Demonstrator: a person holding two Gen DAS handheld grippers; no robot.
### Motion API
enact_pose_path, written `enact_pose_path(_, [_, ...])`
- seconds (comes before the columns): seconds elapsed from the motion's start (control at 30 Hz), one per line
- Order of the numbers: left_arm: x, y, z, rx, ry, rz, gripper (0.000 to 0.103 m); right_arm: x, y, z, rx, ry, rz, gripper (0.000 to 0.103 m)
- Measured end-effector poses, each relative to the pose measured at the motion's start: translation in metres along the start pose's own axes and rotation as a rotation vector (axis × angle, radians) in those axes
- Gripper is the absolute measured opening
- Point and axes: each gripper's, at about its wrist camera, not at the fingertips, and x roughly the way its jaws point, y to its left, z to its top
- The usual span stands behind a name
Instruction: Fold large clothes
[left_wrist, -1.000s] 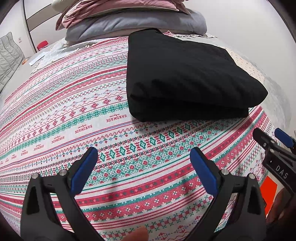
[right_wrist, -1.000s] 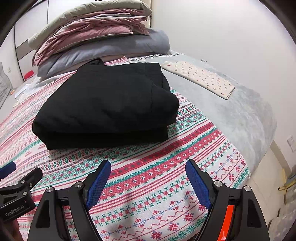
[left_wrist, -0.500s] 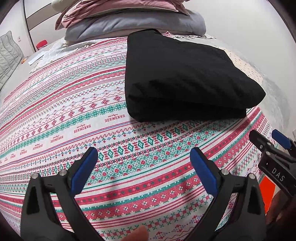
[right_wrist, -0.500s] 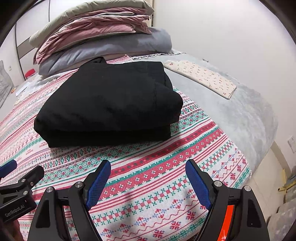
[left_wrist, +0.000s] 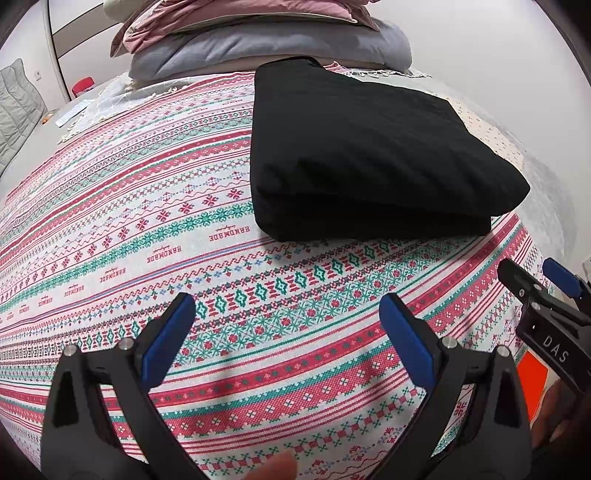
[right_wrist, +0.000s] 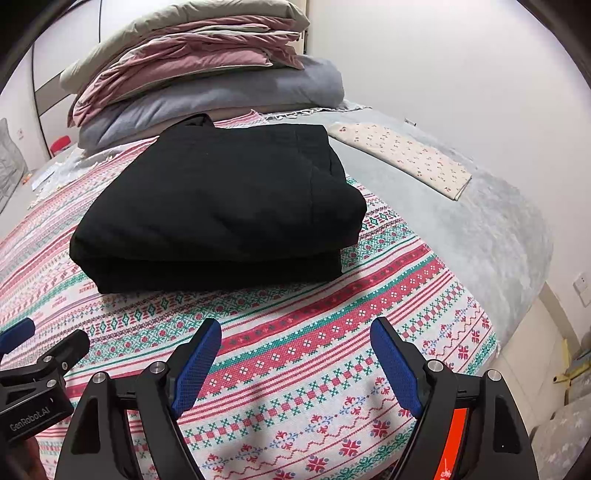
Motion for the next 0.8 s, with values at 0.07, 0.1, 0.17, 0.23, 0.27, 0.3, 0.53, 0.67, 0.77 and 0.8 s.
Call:
enact_pose_path(0.07, [0.0, 0.0006, -0.0004, 0.001, 0.0, -0.003, 0.099, 0.0, 0.0, -0.0002, 0.0, 0.0, -0.001, 0.084])
enact_pose_path(0.1, [0.0001, 0.0004, -0.0005, 0.002, 0.0, -0.005, 0.099, 0.0001, 0.0, -0.0001, 0.001, 0.0, 0.0, 0.084])
enact_pose_path(0.17, [0.0001, 0.0004, -0.0006, 0.001, -0.001, -0.006, 0.099, 0.0008, -0.0003, 0.0004, -0.001, 0.0, 0.0, 0.084])
enact_pose_path(0.23, [0.0004, 0.0009, -0.0008, 0.0, -0.001, -0.005, 0.099, 0.0008, -0.0002, 0.0, -0.001, 0.001, 0.0, 0.084])
enact_pose_path(0.27, [0.0004, 0.001, -0.0009, 0.0, 0.001, -0.005, 0.099, 0.0009, 0.0002, -0.0001, -0.002, 0.002, 0.0, 0.084])
enact_pose_path(0.3, [0.0008, 0.001, -0.0006, -0.002, 0.002, -0.004, 0.099, 0.0006, 0.0002, -0.0003, -0.001, 0.003, -0.001, 0.084])
enact_pose_path(0.53, [0.001, 0.0007, -0.0002, -0.008, 0.004, -0.006, 0.099, 0.0026, -0.0001, 0.0, -0.004, 0.004, 0.001, 0.084])
enact_pose_path(0.67, [0.0015, 0.0008, 0.0, -0.011, 0.004, -0.005, 0.099, 0.0026, 0.0, -0.0001, -0.001, 0.006, -0.001, 0.084])
enact_pose_path(0.77, [0.0022, 0.0014, 0.0001, -0.015, 0.006, -0.007, 0.099, 0.0033, 0.0, 0.0004, -0.002, 0.006, 0.0, 0.084])
enact_pose_path(0.8, [0.0027, 0.0014, 0.0003, -0.016, 0.009, -0.01, 0.099, 0.0033, 0.0001, 0.0003, -0.002, 0.007, -0.001, 0.084])
